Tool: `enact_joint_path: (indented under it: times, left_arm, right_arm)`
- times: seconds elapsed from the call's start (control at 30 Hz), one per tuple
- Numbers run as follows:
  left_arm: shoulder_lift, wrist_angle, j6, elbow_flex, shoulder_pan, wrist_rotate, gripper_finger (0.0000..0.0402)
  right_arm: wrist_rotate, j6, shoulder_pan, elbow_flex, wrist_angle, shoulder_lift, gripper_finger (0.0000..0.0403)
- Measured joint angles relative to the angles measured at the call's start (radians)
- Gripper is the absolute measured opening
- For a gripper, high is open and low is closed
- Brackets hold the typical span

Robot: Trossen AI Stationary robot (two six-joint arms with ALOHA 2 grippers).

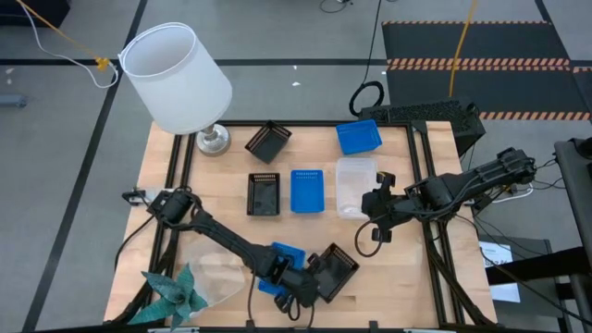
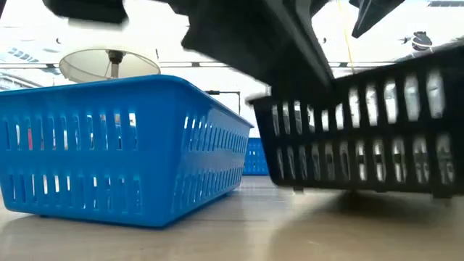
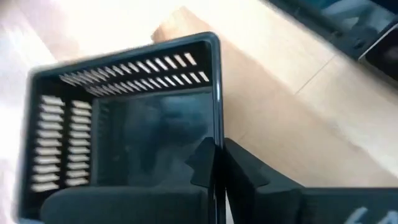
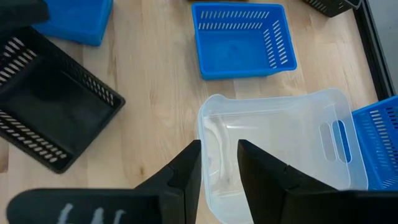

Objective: Stack baskets by color
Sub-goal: Stack the bottom black bin on top of the middle left black bin

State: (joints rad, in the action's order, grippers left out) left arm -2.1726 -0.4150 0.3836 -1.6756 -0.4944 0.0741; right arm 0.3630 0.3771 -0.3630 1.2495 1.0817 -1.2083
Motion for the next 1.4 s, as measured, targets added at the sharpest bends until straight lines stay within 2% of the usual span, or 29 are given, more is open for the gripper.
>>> enact_joint_path:
  times: [0.17,0.33,0.5,0.67,0.9,1.1,1.4]
  left_arm:
    - [0.082,-0.039,-0.046,0.000,-0.028,0.053,0.0013]
    - [0.180,-0.115,-0.064,0.000,-0.070,0.156,0.0012]
    - [0.284,-0.264,-0.122,-0.001,-0.106,0.276,0.0012]
    - [0.377,-0.446,-0.233,-0.001,-0.129,0.425,0.0009]
    - [0.462,-0.697,-0.497,-0.002,-0.136,0.626,0.0011]
    - [0.471,-0.816,-0.637,0.005,-0.118,0.665,0.0008]
    - [0.470,-0.811,-0.668,0.154,-0.034,0.663,0.0008]
  right_arm:
    - [0.000,-0.001,0.000,0.000,0.000,0.000,0.0100]
    - [0.001,-0.004,0.000,0.000,0.000,0.000,0.0100]
    - [0.001,-0.001,0.000,0.000,0.000,0.000,0.0100]
    - [0.001,-0.001,0.000,0.000,0.000,0.000,0.0100]
    - [0.001,0.000,0.000,0.000,0.000,0.000,0.0100]
    - [0.001,0.000,0.000,0.000,0.000,0.000,0.0100]
    - [0.001,0.000,0.000,0.000,-0.001,0.000,0.0100]
